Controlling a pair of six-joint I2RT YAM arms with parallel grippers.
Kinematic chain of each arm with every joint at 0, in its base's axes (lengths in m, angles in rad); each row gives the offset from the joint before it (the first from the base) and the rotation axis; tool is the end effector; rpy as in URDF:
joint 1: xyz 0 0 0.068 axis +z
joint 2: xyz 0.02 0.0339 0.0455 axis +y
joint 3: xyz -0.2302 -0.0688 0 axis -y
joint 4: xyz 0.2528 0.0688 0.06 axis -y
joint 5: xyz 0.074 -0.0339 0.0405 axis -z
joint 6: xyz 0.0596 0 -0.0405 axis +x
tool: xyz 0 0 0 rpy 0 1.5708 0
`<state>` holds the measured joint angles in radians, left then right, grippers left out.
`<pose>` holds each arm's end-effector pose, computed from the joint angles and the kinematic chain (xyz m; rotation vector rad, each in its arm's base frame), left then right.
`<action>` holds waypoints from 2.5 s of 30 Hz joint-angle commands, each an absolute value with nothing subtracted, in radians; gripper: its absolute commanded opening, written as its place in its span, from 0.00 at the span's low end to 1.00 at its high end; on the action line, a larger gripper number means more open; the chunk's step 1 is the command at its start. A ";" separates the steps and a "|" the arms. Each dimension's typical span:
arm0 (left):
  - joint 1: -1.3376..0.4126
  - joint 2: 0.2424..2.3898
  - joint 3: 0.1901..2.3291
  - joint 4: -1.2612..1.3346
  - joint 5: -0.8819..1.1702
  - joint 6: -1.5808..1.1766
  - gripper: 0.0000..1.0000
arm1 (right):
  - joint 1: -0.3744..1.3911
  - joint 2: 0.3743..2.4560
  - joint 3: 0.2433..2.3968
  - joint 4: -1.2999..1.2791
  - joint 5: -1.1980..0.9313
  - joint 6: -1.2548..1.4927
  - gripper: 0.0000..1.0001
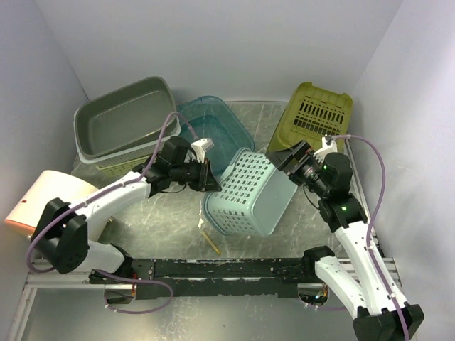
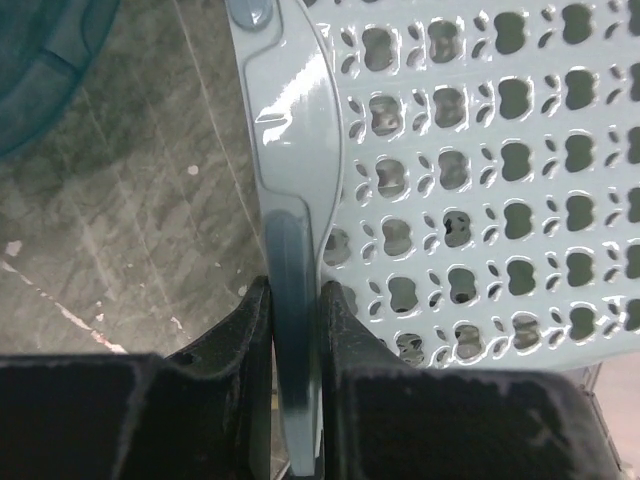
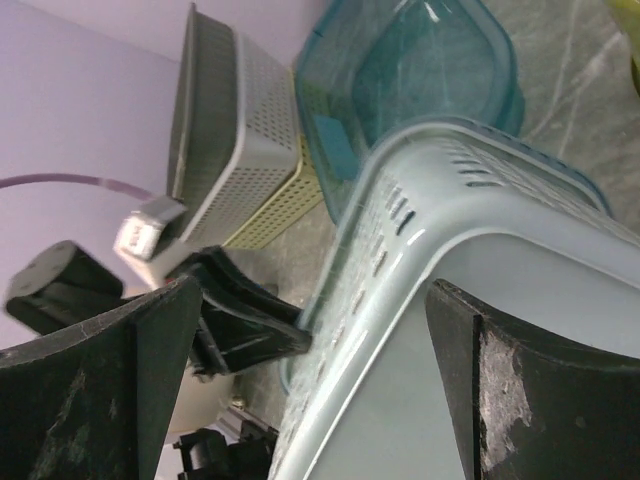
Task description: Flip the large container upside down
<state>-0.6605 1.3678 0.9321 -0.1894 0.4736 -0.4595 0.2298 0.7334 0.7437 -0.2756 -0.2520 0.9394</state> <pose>0.2448 -0.2246 0.2123 0.5220 2.2984 -1.1139 0.2189 0.0665 0.2957 0.5006 1.8951 1.0293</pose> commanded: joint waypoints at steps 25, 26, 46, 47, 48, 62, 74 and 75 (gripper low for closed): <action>-0.878 1.601 0.943 -0.104 0.413 -0.559 0.56 | 0.228 0.859 0.941 -0.400 -0.209 0.781 0.96; -0.879 1.607 0.949 -0.105 0.400 -0.559 0.59 | 0.228 0.864 0.939 -0.394 -0.212 0.784 0.96; -0.935 1.501 1.020 -0.374 0.362 -0.461 0.79 | 0.227 0.874 1.222 -0.632 0.229 0.589 0.99; -0.943 1.521 1.037 -0.354 0.374 -0.464 0.78 | 0.227 0.874 1.223 -0.631 0.232 0.587 0.99; -0.956 1.551 1.064 -0.332 0.389 -0.465 0.78 | 0.227 0.874 1.227 -0.635 0.234 0.587 0.99; -1.054 2.002 1.632 -0.262 0.461 -0.393 0.75 | 0.229 0.834 1.263 -0.697 0.265 0.582 0.99; -0.963 1.738 1.442 -0.384 0.209 -0.380 0.79 | 0.228 0.877 1.232 -0.659 0.209 0.557 0.99; -0.963 1.712 1.424 -0.394 0.187 -0.380 0.79 | 0.228 0.881 1.233 -0.657 0.208 0.556 0.99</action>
